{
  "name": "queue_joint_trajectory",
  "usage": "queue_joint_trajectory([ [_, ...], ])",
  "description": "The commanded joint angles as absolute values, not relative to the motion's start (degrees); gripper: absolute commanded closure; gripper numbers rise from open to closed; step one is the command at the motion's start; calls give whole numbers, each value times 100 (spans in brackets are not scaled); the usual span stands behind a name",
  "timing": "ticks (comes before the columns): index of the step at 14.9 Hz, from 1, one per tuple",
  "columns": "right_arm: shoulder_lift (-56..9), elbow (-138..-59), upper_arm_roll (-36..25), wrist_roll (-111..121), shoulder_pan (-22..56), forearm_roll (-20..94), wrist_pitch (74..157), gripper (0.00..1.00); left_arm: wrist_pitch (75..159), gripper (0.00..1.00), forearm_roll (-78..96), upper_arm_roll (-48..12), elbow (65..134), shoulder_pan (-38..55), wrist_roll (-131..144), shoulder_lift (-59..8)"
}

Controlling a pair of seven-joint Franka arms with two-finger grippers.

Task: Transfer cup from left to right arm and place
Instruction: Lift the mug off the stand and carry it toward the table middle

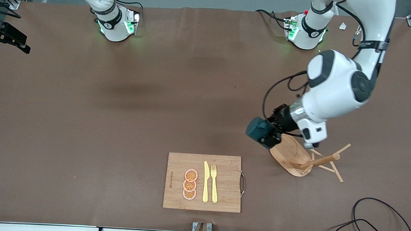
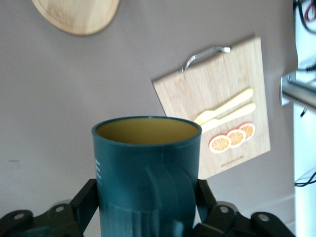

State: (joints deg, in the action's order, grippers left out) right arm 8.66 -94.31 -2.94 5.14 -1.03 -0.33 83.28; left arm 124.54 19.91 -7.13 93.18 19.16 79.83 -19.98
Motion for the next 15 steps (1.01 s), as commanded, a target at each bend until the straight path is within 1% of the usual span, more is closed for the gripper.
queue_joint_trajectory([
  [1,932,-9475,-264,440,-149,-53,8236,0,12463,34,1400,-659,8764,2468,8393,-2451],
  [3,932,-9475,-264,439,-158,-53,8244,0,12559,35,733,-659,8526,2881,8446,-2723],
  [5,940,-9466,-264,439,-158,-53,8288,0,12848,35,12,-659,8385,3320,8473,-3005],
  [9,923,-9413,-264,439,-158,-44,8271,0,13744,36,-1420,-633,8367,4059,8604,-3453],
  [12,905,-9291,-264,439,-184,-53,8235,0,14341,36,-2905,-615,8367,4455,8613,-3761],
  [14,827,-9237,-264,440,-176,-44,8227,0,15043,36,-3548,-589,8358,4648,8605,-3989],
  [15,661,-9211,-264,457,-176,8,8227,0,15360,36,-3907,-571,8341,4728,8596,-4077],
])
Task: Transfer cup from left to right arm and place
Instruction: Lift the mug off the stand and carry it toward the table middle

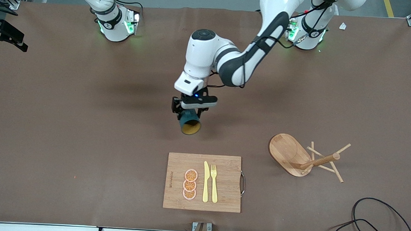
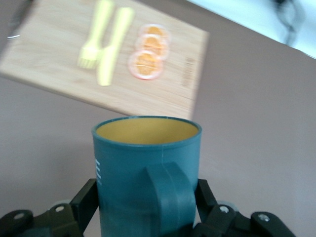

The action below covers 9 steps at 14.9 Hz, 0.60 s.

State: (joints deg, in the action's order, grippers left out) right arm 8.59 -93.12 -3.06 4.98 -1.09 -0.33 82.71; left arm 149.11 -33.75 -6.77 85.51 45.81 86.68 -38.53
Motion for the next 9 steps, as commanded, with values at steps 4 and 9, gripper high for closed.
queue_joint_trajectory([
  [4,510,-9167,-264,518,-167,-35,8288,0,15495,36,-5448,-571,7912,5105,8613,-4569],
  [9,-288,-9141,-272,545,-254,-79,8683,0,15495,40,-5687,603,7200,6325,8727,-5325],
])
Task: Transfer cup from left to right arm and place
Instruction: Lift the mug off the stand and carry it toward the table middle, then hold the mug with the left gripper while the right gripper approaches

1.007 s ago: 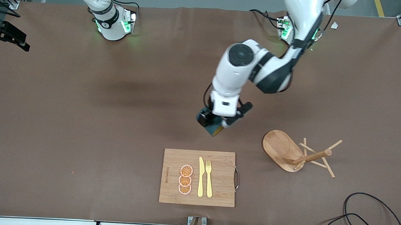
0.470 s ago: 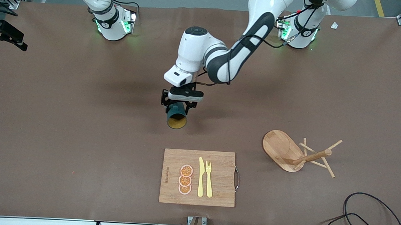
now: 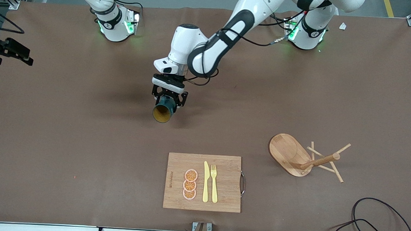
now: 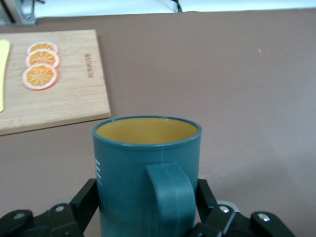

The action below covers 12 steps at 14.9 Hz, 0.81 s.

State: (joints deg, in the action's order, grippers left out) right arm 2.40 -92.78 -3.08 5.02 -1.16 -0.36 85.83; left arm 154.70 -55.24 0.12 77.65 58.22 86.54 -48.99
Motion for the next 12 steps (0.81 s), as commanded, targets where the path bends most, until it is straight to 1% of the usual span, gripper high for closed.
queue_joint_trajectory([
  [1,-421,-9071,-272,597,-377,-62,8771,0,15495,40,-5687,780,7120,6528,8884,-5465],
  [3,-675,-9053,-272,729,-518,-79,9043,0,15486,40,-5704,1211,7049,6968,9201,-5624],
  [6,-1001,-9053,-264,703,-501,-62,9131,0,15478,40,-5704,1843,7049,7609,10042,-5888],
  [8,-1098,-9114,-264,546,-440,-35,9386,0,15469,40,-5713,2415,7049,8145,10685,-6081],
  [10,-1204,-9132,-246,12,-343,9,9413,0,15425,40,-5713,2837,7049,8567,11247,-6310],
  [12,-1213,-9342,-246,-673,-124,18,9535,0,15250,40,-5713,3224,7049,8946,11626,-6555],
])
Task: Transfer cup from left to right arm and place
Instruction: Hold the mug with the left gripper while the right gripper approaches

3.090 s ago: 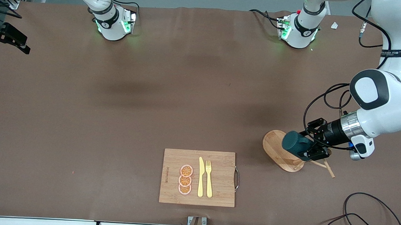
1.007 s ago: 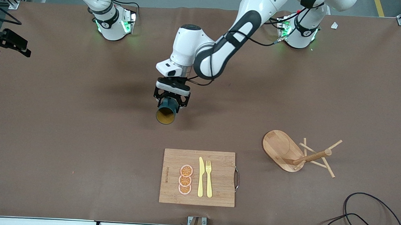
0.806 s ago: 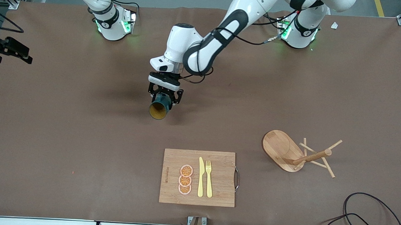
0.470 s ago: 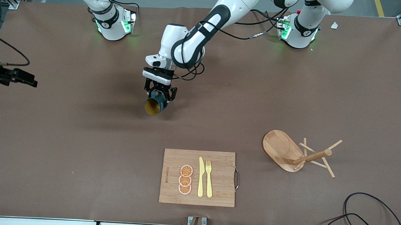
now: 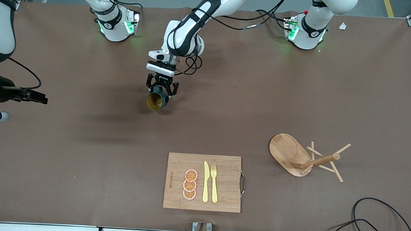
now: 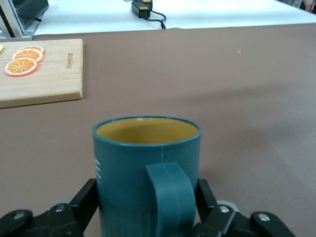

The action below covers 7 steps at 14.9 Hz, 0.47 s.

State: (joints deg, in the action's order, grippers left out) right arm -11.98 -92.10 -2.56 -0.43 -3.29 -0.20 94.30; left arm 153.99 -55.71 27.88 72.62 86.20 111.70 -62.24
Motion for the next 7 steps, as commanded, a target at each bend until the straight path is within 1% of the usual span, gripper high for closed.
queue_joint_trajectory([
  [1,-1204,-9438,-246,-1051,7,18,9606,0,15206,40,-5713,3304,7058,9069,11776,-6644],
  [3,-1195,-9675,-246,-1597,254,18,9834,0,15109,39,-5756,3340,7066,9175,11979,-6749],
  [5,-1160,-10052,-237,-2089,491,35,10185,0,14916,38,-6307,3314,7084,9202,12241,-6829],
  [6,-1125,-10281,-237,-2292,605,79,10395,0,14889,33,-6598,3305,7101,9211,12582,-6855],
  [7,-1090,-10544,-237,-2494,720,114,10641,0,14880,24,-6853,3279,7119,9220,12890,-6855],
])
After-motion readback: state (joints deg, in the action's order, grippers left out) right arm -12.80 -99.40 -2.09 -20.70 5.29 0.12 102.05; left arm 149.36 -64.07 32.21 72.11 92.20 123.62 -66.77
